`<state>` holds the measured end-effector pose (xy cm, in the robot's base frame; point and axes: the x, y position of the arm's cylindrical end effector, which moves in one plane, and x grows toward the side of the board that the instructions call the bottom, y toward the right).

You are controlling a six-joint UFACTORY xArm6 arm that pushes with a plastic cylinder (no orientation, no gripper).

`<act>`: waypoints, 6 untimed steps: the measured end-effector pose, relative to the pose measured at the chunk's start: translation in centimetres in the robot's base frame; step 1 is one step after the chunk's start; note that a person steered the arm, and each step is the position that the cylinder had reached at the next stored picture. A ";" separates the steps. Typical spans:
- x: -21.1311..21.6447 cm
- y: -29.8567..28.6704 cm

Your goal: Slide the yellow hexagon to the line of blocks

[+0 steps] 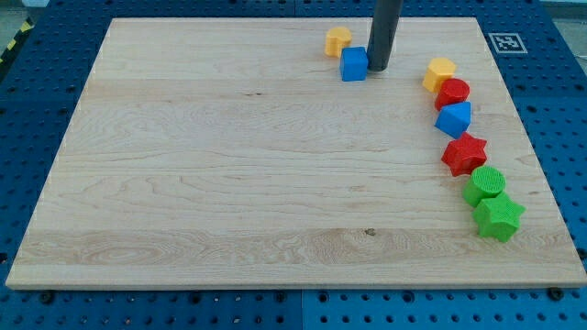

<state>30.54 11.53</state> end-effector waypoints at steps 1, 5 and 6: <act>0.0 0.0; 1.3 9.2; 1.9 9.2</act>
